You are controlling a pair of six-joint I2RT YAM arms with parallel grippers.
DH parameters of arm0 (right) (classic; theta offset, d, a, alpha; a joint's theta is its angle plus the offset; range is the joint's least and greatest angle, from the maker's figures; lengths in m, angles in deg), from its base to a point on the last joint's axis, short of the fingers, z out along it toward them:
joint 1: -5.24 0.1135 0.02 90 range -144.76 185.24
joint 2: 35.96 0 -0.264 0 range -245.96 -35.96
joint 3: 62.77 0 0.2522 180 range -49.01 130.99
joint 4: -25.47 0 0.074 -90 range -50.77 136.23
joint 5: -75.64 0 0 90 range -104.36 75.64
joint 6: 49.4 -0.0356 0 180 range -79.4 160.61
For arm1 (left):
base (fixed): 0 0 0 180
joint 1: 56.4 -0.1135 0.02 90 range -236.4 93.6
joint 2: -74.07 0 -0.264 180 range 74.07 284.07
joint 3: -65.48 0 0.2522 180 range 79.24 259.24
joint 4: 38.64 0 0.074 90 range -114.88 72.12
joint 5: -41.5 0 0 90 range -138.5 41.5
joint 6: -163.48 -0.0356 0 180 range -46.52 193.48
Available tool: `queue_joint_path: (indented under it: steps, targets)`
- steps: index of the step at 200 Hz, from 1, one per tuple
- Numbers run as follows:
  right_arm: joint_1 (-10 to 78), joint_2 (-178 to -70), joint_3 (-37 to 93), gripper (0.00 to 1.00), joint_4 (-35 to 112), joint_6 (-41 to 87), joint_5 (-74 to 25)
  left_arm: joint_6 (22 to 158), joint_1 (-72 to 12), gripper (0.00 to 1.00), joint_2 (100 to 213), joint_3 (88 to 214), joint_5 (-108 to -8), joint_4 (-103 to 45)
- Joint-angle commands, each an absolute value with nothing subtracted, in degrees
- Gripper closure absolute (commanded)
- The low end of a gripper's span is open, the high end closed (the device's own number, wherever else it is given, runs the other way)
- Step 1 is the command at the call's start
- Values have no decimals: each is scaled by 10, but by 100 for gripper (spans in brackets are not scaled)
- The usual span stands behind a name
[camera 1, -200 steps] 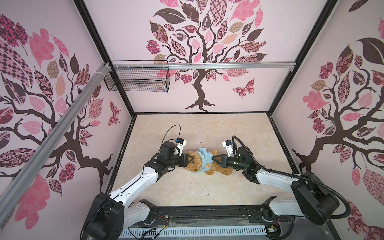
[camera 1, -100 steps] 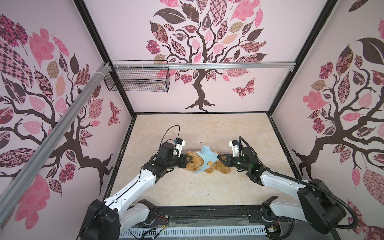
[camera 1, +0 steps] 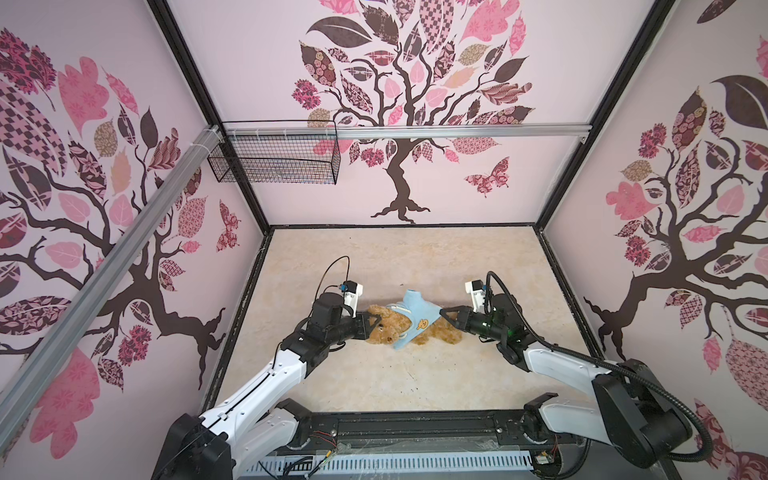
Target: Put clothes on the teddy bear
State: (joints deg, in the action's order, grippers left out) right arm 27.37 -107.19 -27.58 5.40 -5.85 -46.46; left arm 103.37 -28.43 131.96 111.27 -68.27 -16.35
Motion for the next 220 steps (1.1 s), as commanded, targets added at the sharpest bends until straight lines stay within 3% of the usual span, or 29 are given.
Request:
queue_joint_path:
  steps: [1,21,54,98,144,167,190,220]
  targets:
    - [281,-1085,-248,100,32,-82,-460,1014,-288,100,1332,1115,-660,-139]
    - [277,-1091,-251,100,49,-69,-448,1053,-288,100,1328,1108,-677,-171]
    - [186,-1117,-280,100,55,-68,-462,1118,-317,100,1283,1080,-687,-209]
    - [254,-1175,-207,100,87,-23,-467,1176,-317,100,1333,1104,-732,-188]
    - [270,-1043,-168,70,257,139,-374,1351,-298,100,1448,1150,-766,-201]
    - [322,-1005,-177,65,237,168,-328,1396,-276,100,1487,1163,-768,-231]
    - [352,-1065,-163,67,203,151,-354,1407,-273,80,1506,1168,-771,-250]
    - [354,-1185,-138,74,129,120,-387,1313,-275,51,1486,1191,-751,-188]
